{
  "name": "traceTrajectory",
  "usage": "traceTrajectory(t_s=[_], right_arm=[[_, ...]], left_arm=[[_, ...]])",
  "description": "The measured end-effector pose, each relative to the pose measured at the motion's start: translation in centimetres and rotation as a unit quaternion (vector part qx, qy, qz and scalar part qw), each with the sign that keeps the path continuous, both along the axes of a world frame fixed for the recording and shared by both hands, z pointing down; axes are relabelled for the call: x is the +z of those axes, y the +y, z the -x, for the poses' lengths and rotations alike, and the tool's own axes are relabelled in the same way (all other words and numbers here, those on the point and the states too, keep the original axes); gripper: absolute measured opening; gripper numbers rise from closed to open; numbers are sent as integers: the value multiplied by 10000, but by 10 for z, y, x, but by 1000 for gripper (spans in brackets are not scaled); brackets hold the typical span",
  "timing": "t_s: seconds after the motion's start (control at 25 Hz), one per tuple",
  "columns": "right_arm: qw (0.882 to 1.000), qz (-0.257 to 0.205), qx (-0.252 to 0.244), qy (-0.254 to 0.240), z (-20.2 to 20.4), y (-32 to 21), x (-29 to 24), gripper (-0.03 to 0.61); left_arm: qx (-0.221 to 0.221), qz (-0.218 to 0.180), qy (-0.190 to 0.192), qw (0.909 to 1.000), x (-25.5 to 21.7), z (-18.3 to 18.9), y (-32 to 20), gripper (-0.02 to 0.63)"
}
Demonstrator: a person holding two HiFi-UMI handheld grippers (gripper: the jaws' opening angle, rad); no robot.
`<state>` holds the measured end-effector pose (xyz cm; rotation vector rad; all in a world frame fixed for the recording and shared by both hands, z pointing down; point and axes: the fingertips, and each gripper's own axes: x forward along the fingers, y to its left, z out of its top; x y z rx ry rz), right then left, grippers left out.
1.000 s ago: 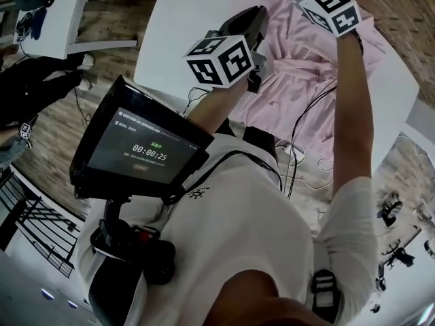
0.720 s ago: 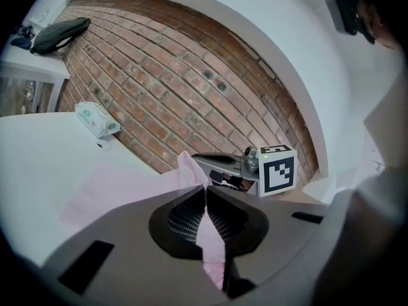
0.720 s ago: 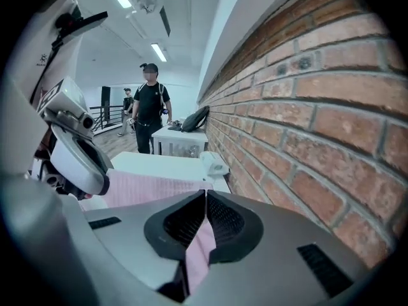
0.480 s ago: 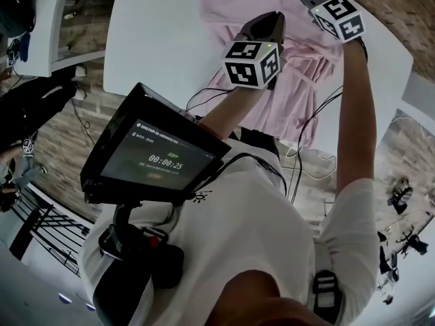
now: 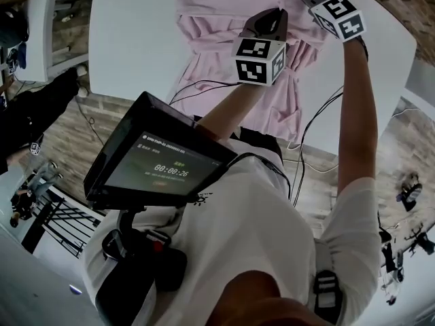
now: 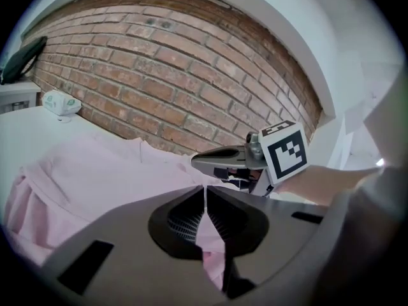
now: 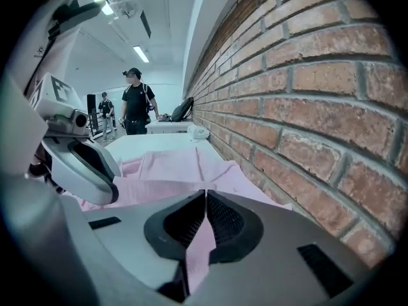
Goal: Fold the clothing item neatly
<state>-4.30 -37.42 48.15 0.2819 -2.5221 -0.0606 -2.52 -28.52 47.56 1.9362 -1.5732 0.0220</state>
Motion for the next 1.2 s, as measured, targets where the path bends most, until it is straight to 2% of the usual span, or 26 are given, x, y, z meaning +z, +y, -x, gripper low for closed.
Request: traceTrajectory(t_s=[0.12,0.24,0.44,0.6,0.76,0.84,0.92,1.08,1.2], right_arm=[[10000,45,-13,50,-23,-3,16,15],[9999,138,35,46,-34,-4,29,16],[9994,224,181,184,-56,-8,51,17],[9988,268,247,323,-77,-8,59,17],[9972,190,494,519,-106,-14,49,17],[9965,205,691,413,-103,-16,32,17],[9969,235,707,269,-79,-12,17,17],[9989,211,398,160,-15,15,10,17],[9991,270,171,277,16,37,23,17]], left_arm=[[129,148,-25,9998,15,-28,-3,12],[318,232,-124,9992,27,-39,1,14],[1030,189,-372,9938,31,-67,15,156],[1282,144,-552,9901,32,-75,24,167],[1339,-53,-837,9874,23,-52,11,167],[1377,-111,-937,9860,18,-30,-4,167],[1322,-138,-979,9863,16,-4,-20,167],[1067,-206,-1078,9882,14,46,-39,167],[1141,76,-1131,9870,27,70,-43,163]])
